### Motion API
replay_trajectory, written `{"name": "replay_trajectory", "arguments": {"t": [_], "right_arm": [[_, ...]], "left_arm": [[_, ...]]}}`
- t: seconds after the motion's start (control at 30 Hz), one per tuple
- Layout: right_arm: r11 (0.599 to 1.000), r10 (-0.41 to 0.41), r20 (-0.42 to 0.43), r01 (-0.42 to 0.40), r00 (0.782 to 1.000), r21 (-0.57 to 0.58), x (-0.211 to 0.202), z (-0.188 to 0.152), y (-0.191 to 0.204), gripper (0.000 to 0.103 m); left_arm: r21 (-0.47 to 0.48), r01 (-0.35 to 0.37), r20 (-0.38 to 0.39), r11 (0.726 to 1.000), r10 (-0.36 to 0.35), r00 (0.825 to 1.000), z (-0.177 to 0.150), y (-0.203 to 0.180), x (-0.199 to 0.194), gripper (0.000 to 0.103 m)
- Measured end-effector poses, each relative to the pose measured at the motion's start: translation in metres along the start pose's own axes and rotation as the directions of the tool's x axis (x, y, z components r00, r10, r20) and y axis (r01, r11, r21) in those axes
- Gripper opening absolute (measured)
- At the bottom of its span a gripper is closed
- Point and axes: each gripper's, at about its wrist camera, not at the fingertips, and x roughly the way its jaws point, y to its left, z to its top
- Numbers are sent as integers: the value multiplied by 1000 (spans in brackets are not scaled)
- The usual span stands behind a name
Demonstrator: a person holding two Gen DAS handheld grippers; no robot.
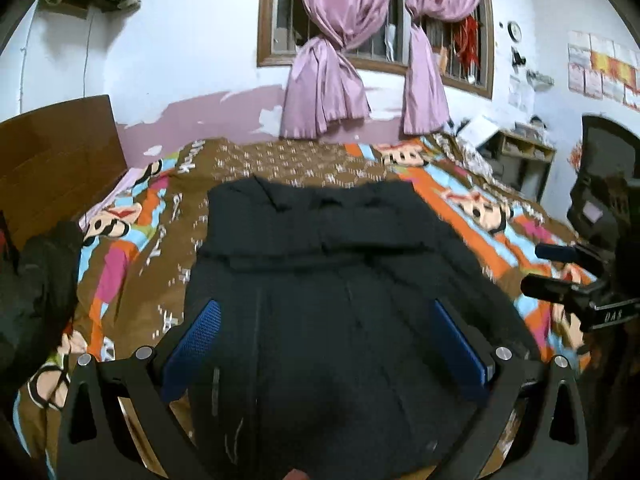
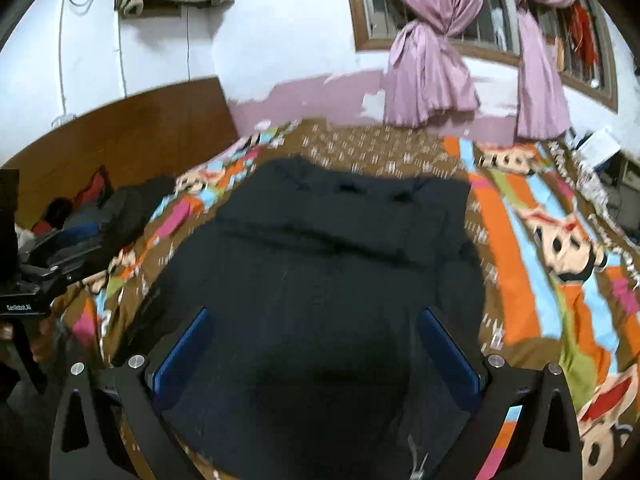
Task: Fold large clothes
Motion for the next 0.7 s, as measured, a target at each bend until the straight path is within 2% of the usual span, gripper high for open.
{"name": "replay_trajectory", "arguments": {"t": [0.13,0.33,0.43,0.57,0.7], "right_arm": [[998,42,-109,-45,993,-34,15,-25,5,103],[992,16,-246,-47,969,-121,35,-53,22,103],[986,3,-307,-53,952,-156,44,-66,27,103],[975,-6,-379,-78,926,-207,56,-82,36,103],[959,14,-435,-135,900,-249,62,-91,47,103]], "left_arm": [[48,1,-53,999,1,999,-32,-3,6,101],[11,9,-190,1000,-7,982,-68,4,32,101],[-5,-28,-224,1000,26,974,-82,9,42,101],[-61,-25,-258,998,9,966,-99,14,46,101],[-51,-43,-299,998,26,954,-110,14,46,101]]}}
